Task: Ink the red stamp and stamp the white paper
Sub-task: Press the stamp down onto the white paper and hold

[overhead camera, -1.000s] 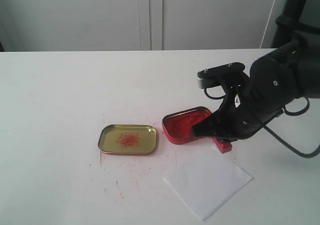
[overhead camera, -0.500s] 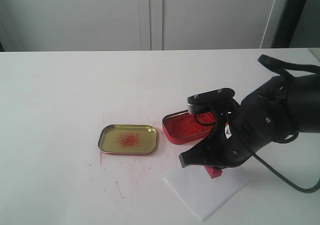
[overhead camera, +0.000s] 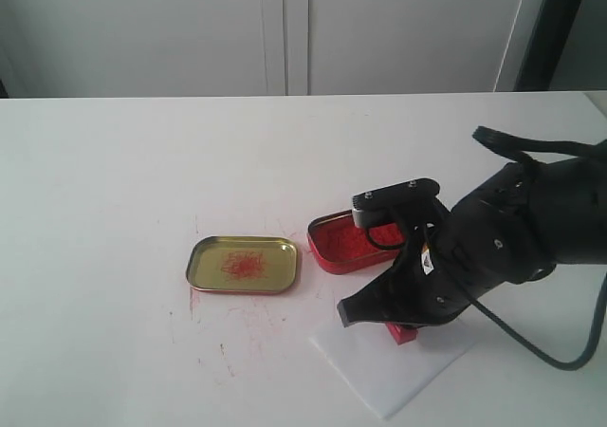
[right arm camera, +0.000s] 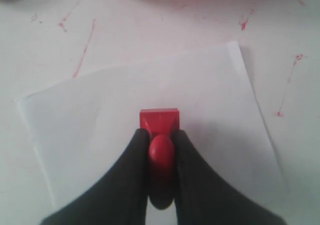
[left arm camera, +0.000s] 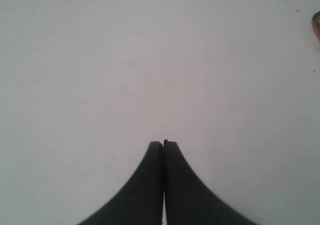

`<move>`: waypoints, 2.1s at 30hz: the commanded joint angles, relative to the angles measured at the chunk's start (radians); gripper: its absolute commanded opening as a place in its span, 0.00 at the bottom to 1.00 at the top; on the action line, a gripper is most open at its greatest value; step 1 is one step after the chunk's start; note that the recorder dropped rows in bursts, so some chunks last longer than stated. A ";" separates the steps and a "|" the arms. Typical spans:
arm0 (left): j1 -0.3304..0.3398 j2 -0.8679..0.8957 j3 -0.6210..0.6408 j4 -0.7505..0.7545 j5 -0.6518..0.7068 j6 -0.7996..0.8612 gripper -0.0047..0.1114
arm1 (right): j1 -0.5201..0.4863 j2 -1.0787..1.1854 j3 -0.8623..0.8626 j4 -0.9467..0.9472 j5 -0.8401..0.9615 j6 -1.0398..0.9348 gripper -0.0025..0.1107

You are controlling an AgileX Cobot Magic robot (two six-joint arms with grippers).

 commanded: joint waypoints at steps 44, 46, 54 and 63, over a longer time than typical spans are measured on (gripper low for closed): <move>-0.008 -0.004 0.008 -0.003 0.000 -0.003 0.04 | 0.003 0.270 0.042 -0.042 0.054 0.004 0.02; -0.008 -0.004 0.008 -0.003 0.000 -0.003 0.04 | 0.003 0.279 0.042 -0.042 0.058 0.004 0.02; -0.008 -0.004 0.008 -0.003 0.000 -0.003 0.04 | 0.003 0.279 0.042 -0.042 0.060 0.004 0.02; -0.008 -0.004 0.008 -0.003 0.000 -0.003 0.04 | 0.003 0.201 0.040 -0.042 0.036 0.006 0.02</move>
